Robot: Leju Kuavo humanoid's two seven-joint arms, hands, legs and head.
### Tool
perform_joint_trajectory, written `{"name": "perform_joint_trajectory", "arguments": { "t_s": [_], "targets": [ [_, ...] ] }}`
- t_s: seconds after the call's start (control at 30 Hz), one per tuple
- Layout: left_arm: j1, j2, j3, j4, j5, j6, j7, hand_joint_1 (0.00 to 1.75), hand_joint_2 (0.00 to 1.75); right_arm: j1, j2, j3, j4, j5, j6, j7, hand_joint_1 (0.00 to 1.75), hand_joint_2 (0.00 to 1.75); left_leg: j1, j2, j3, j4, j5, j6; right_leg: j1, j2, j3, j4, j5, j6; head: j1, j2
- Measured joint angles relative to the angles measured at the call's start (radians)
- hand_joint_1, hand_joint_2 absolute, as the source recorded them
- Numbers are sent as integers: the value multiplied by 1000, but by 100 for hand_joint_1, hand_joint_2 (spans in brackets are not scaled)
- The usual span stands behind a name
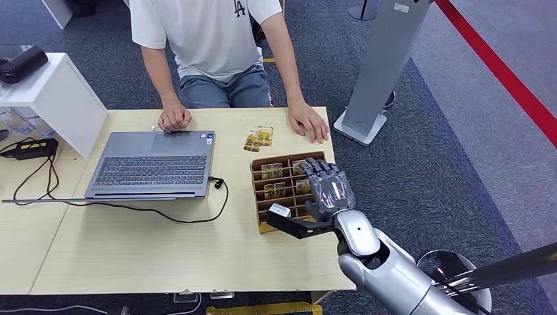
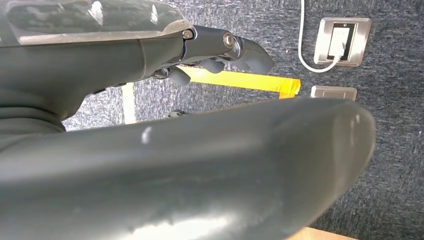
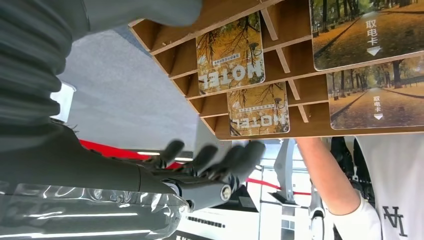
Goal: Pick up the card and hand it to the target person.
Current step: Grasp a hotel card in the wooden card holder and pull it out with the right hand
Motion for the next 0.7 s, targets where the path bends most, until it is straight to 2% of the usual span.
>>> {"name": "perform_joint_trajectory", "arguments": {
  "t_s": [0.4,0.7],
  "targets": [
    [1,2,0,0,0,0,-2,0,0,0,0,1,-14,-19,-2,-5,48,175,0,0,0,0,0,0,0,0,0,0,0,0,0,0],
    [1,2,0,0,0,0,-2,0,0,0,13,11,30,-50,-3,-28,55,175,0,0,0,0,0,0,0,0,0,0,0,0,0,0]
  ]
}}
